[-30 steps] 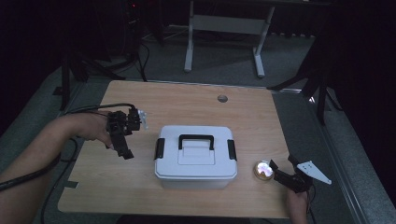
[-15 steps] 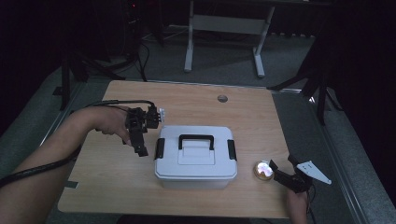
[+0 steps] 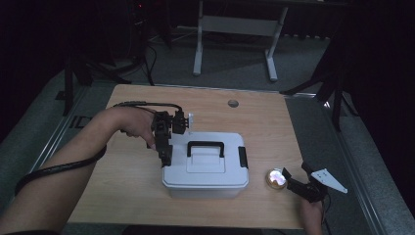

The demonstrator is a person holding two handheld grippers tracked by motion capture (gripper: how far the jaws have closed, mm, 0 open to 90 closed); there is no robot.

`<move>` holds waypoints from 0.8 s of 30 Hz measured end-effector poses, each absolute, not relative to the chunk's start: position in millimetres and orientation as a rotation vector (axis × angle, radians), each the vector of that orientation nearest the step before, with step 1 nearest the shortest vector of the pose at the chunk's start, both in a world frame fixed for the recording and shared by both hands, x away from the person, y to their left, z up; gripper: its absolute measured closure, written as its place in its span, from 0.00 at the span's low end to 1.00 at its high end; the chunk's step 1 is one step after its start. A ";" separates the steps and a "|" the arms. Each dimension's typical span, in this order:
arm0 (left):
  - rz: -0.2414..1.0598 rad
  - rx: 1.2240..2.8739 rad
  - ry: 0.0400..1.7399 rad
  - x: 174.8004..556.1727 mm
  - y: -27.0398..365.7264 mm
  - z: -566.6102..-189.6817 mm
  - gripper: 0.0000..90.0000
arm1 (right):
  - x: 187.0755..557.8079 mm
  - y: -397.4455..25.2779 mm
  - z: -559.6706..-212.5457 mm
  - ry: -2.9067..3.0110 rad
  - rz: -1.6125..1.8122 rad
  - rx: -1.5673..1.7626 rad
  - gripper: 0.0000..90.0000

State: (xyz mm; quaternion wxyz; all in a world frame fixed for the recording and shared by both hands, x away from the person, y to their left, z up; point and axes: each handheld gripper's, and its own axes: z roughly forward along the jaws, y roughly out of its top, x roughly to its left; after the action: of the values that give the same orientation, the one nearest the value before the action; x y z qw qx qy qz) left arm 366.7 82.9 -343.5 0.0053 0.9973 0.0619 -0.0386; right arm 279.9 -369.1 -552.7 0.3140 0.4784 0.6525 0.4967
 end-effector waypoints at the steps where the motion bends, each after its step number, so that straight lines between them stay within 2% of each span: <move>1: -0.119 3.123 0.186 366.9 80.9 -343.3 0.16 | 279.8 -369.0 -552.7 1.719 1.310 1.261 0.15; 15: -0.131 3.127 0.120 373.2 53.0 -345.8 0.16 | 280.0 -369.2 -552.7 1.725 1.315 1.259 0.15; 24: -0.115 3.127 0.067 376.4 36.6 -351.9 0.24 | 279.9 -369.6 -552.7 1.724 1.321 1.261 0.15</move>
State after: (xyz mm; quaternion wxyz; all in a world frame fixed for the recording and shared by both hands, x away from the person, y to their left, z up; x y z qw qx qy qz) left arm 376.4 36.6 -351.9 0.0057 0.9991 0.0213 -0.0369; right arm 279.9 -369.6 -552.7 0.3102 0.4773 0.6526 0.5001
